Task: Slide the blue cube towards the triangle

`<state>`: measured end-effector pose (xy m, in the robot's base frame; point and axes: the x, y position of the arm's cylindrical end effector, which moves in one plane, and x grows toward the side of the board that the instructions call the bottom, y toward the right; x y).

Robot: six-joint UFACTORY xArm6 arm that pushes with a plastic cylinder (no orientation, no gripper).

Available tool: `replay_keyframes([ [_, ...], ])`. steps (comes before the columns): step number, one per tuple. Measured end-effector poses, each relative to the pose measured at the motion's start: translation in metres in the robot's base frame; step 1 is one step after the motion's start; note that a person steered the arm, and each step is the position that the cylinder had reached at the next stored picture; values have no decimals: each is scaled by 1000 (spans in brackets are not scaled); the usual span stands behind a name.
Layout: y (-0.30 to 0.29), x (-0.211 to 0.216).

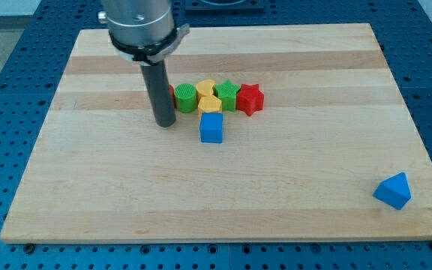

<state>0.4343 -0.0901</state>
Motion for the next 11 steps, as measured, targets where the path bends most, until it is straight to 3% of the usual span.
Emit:
replay_keyframes([
  [4,83,19],
  [9,234,31],
  [11,253,18],
])
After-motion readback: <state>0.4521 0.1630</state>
